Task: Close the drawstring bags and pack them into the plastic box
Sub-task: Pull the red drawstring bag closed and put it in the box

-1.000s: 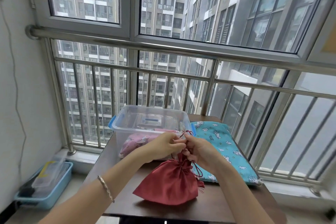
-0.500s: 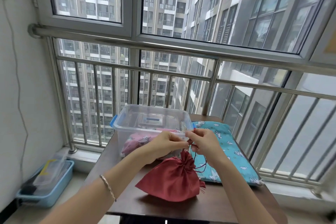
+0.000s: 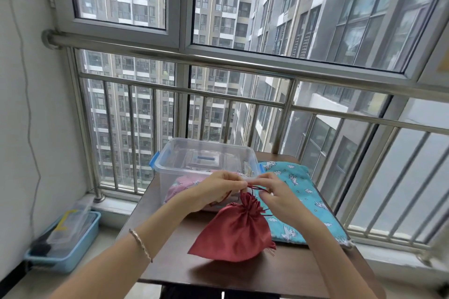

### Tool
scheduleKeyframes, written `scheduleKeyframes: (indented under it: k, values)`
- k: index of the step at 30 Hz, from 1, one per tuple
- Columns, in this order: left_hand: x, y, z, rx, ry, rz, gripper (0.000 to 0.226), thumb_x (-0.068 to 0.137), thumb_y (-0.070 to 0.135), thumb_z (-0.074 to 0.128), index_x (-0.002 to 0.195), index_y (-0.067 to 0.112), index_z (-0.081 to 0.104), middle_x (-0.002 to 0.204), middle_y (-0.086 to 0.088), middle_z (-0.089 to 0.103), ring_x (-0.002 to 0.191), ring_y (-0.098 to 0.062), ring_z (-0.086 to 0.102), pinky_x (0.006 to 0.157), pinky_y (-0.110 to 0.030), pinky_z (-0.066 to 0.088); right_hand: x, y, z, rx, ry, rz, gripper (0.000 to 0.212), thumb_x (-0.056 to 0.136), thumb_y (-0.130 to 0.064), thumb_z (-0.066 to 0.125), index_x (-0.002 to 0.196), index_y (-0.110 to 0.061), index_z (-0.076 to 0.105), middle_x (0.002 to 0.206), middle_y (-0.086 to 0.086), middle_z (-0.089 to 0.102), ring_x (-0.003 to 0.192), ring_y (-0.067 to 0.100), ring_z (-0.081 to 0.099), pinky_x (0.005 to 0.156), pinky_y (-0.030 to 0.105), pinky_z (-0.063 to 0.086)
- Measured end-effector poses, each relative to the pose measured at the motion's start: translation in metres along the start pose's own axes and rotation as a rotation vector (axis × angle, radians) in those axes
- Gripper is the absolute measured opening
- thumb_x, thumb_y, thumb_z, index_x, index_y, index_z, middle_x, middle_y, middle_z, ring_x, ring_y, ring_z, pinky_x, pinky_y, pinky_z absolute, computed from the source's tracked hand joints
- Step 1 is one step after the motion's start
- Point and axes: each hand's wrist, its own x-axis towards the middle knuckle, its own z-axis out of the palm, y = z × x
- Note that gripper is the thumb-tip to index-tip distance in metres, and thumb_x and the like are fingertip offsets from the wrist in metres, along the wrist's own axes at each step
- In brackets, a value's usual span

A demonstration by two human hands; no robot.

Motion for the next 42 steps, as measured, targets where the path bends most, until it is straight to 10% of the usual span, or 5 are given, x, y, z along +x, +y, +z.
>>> scheduleKeyframes:
  k: [6,17,25,31,42]
  values:
    - [0.002,0.002,0.002,-0.008,-0.046,0.030,0.018,0.094,0.019,0.059,0.088,0.003,0.066,0.086,-0.015,0.053,0.071,-0.018,0.048,0.062,-0.015,0.041,0.007,-0.004,0.000,0.500,-0.021,0.092,0.039,0.080,0.019,0.042,0.073,-0.009,0.068,0.079,-0.001,0.064,0.061,-0.002,0.051,0.056,0.011,0.038]
    - [0.014,-0.025,0.002,0.400,0.174,0.151,0.018,0.093,0.037,0.048,0.082,0.025,0.056,0.072,0.005,0.056,0.067,-0.014,0.049,0.067,-0.040,0.045,0.007,0.003,0.002,0.497,-0.368,0.180,0.019,0.093,-0.015,0.062,0.109,-0.008,0.055,0.065,0.002,0.053,0.054,0.009,0.042,0.054,0.019,0.031]
    - [0.006,-0.030,0.011,0.212,0.120,0.194,0.028,0.097,0.029,0.050,0.087,0.005,0.060,0.075,-0.008,0.069,0.074,-0.013,0.063,0.073,-0.034,0.050,0.009,0.006,0.012,0.689,-0.177,0.207,0.034,0.092,-0.030,0.061,0.123,-0.016,0.057,0.072,0.004,0.060,0.049,0.009,0.040,0.046,0.019,0.030]
    - [-0.005,-0.042,0.017,0.023,0.079,0.125,0.025,0.100,0.015,0.046,0.078,0.007,0.055,0.063,-0.006,0.066,0.075,-0.028,0.062,0.078,-0.035,0.050,0.005,0.019,0.024,1.135,0.028,0.303,0.040,0.083,-0.044,0.062,0.100,-0.009,0.072,0.095,0.008,0.072,0.090,0.020,0.064,0.077,0.032,0.050]
    - [-0.015,-0.056,-0.004,-0.044,0.193,0.054,0.031,0.099,0.016,0.049,0.074,0.010,0.066,0.082,-0.013,0.073,0.076,-0.024,0.066,0.074,-0.028,0.054,-0.013,0.034,0.031,1.762,0.177,0.613,0.045,0.099,-0.027,0.041,0.059,-0.009,0.052,0.052,0.006,0.054,0.049,0.022,0.061,0.075,0.041,0.045]
